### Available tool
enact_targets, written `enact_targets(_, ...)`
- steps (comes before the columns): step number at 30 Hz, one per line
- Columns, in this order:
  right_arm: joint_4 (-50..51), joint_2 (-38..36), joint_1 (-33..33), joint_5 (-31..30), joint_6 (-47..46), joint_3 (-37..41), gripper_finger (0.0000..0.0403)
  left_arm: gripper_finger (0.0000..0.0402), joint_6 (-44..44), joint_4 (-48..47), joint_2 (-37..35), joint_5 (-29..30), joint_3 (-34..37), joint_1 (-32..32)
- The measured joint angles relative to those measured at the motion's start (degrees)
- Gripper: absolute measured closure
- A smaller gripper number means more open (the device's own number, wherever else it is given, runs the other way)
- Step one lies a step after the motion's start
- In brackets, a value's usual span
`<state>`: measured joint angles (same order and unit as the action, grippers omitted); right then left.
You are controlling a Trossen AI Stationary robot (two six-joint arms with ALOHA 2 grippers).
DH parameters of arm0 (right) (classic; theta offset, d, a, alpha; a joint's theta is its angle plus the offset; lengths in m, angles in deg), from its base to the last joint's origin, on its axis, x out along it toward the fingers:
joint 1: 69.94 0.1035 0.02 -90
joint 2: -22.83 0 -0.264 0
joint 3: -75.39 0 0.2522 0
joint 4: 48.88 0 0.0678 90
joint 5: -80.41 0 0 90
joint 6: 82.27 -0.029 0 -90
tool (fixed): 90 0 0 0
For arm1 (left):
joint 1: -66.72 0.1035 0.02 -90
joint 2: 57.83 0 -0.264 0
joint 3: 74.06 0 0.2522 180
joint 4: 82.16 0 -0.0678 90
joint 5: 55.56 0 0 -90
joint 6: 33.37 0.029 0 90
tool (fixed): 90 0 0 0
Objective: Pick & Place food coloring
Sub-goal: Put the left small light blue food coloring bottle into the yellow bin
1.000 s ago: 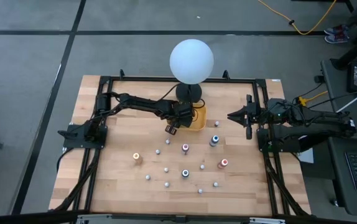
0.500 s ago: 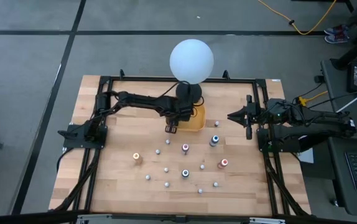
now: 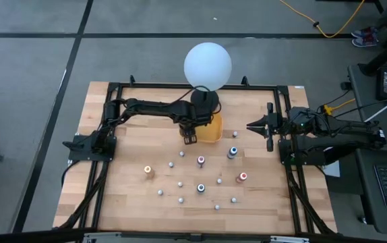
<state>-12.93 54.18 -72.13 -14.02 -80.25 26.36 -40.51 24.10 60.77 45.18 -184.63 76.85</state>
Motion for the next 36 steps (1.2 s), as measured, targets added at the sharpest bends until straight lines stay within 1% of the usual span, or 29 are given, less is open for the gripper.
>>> enact_targets(4, 0.0, 0.0, 0.0, 0.0, 0.0, 0.0, 0.0351, 0.0247, -11.17, 0.08, -0.02, -6.72, -0.42, 0.59)
enact_targets(6, -0.02, 0.0, 0.0, 0.01, 0.0, 0.0, 0.0351, 0.0247, -15.21, 0.32, -0.01, -9.19, -0.42, 0.68)
enact_targets(10, -0.02, 0.0, 0.0, 0.02, 0.16, 0.0, 0.0351, 0.0247, -19.47, 1.8, 0.0, -7.99, -0.42, 0.59)
enact_targets(13, -0.02, 0.02, 0.0, 0.02, 0.22, 0.0, 0.0351, 0.0247, -21.6, 3.21, 0.71, -8.16, -0.44, 0.9)
enact_targets(19, -0.02, 0.01, -0.02, 0.07, 1.27, 0.0, 0.0351, 0.0262, -22.32, 2.11, 5.02, -9.3, -0.32, 0.86)
enact_targets(23, 0.01, 0.01, -0.07, 0.97, 1.2, 0.0, 0.0351, 0.0272, -22.3, 2.1, 6.45, -10.28, -0.36, 0.85)
enact_targets(27, 0.11, 0.02, -0.05, 1.59, 1.16, 0.0, 0.0351, 0.0277, -22.29, 1.69, 6.38, -8.04, -0.74, 0.85)
enact_targets(32, 0.09, -0.02, -0.07, 1.55, 1.25, 0.0, 0.0351, 0.0279, -21.37, -1.77, 5.95, -4.94, -5.26, 0.85)
enact_targets(36, 0.05, -0.02, -0.07, 1.54, 1.25, 0.0, 0.0351, 0.0279, -20.64, -1.92, 5.95, -3.77, -6.77, 0.85)
